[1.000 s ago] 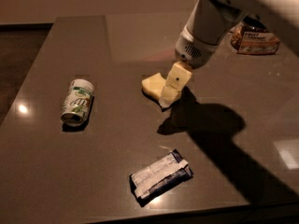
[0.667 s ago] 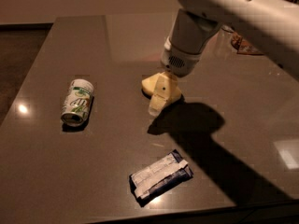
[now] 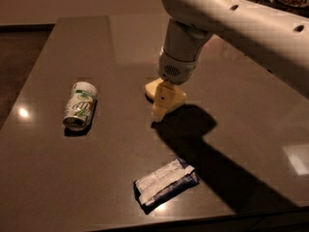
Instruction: Move sponge near rxbar blueberry
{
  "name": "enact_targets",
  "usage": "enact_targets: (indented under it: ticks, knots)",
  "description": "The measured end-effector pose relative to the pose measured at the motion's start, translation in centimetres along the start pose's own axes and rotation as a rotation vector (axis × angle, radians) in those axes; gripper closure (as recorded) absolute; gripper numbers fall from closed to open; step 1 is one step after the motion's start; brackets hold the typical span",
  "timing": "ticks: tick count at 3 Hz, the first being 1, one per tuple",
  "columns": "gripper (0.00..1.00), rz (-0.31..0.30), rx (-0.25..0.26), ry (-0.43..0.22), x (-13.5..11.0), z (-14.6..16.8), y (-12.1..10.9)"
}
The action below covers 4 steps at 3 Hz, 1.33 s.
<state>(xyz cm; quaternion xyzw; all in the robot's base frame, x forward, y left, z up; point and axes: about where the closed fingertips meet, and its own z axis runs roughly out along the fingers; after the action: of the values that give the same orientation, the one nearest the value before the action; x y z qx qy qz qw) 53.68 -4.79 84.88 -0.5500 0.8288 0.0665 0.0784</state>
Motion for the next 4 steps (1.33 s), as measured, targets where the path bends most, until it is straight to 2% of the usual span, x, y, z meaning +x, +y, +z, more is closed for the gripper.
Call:
enact_targets:
  ticks: [2, 3, 4]
  knots:
    - [0.69, -0.016, 0.051, 0.036, 1.5, -1.3, -0.2]
    - [0.93, -0.066, 0.056, 0.029, 3.2, -3.5, 1.4]
    - [1.0, -0.124, 0.024, 0.007, 4.8, -5.5, 4.2]
